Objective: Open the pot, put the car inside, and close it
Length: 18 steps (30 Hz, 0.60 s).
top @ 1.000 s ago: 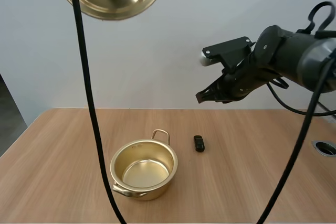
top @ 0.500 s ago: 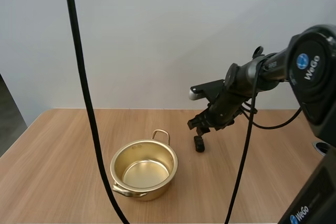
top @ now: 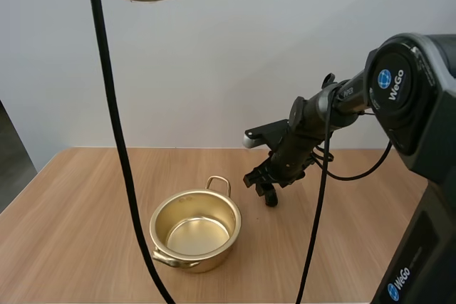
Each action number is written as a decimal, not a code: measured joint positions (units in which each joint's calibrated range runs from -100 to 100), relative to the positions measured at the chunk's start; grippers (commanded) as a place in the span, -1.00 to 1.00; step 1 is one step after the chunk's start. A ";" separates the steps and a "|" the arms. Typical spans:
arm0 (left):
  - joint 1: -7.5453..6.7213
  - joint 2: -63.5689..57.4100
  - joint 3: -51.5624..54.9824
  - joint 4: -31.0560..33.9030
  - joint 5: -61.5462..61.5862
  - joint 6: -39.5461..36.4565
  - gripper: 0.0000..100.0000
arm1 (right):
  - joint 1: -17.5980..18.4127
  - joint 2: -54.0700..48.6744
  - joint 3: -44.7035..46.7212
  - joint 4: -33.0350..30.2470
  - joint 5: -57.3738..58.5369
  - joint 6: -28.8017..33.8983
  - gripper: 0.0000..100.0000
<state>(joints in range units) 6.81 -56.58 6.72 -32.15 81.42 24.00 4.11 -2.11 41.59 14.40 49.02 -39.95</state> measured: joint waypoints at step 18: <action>0.07 0.00 0.00 -0.12 1.26 0.00 -1.00 | 0.00 5.79 0.00 -1.29 -8.74 0.53 -1.00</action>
<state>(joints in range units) 6.87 -56.58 6.72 -32.26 82.68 24.00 4.11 3.67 41.59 13.12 40.27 -39.43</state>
